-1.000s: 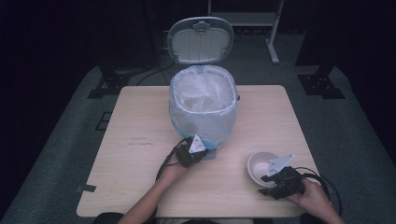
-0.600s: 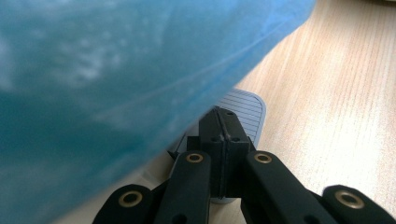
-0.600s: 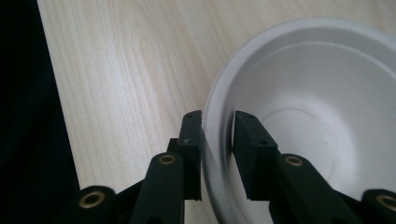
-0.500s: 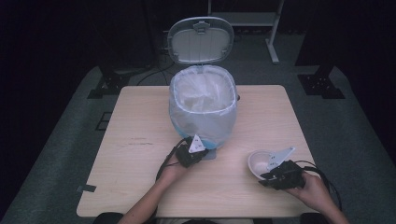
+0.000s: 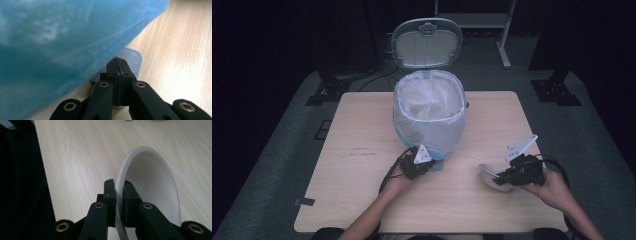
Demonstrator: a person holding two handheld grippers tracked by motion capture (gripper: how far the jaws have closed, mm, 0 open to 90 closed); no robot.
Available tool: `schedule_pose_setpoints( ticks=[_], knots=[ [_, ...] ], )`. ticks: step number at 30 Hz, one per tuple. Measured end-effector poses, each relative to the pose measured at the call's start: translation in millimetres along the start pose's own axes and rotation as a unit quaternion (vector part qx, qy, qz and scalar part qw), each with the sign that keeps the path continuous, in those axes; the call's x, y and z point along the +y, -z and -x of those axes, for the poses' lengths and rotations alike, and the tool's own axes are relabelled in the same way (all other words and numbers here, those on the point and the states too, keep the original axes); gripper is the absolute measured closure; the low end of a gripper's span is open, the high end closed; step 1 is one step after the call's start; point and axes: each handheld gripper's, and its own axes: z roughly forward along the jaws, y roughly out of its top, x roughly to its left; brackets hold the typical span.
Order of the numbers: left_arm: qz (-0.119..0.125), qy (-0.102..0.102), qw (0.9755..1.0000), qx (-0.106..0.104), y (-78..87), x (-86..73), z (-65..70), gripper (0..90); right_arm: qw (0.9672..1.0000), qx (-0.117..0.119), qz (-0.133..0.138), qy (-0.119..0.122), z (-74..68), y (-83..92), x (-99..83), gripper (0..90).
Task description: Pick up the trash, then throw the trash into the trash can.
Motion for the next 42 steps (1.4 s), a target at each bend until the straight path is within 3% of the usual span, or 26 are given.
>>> schedule_pose_setpoints(
  ticks=[7, 11, 23, 35, 42],
  knots=[
    [0.000, 0.000, 1.0000, 0.000, 0.0, 0.0, -0.1, 90.0, 0.9992, 0.035, 0.011, -0.013, 10.9, 13.0, 12.1, 83.1],
    [0.005, 0.008, 1.0000, -0.002, -0.7, -0.5, 0.7, 90.0, 0.9991, 0.037, 0.018, -0.012, 11.2, 27.5, 22.3, 83.0],
    [0.000, 0.004, 1.0000, -0.002, -0.1, -0.2, 0.1, 90.0, 0.9989, 0.030, 0.035, -0.001, 11.0, 75.4, 58.4, 83.0],
    [-0.001, 0.004, 1.0000, -0.003, 0.3, -0.2, 0.1, 90.0, 0.9984, 0.026, 0.049, 0.006, 11.9, 107.8, 84.7, 83.0],
    [-0.001, 0.006, 1.0000, -0.004, 0.3, -0.3, 0.1, 90.0, 0.9983, 0.030, 0.049, 0.006, 14.5, 117.9, 95.4, 83.0]
  ],
)
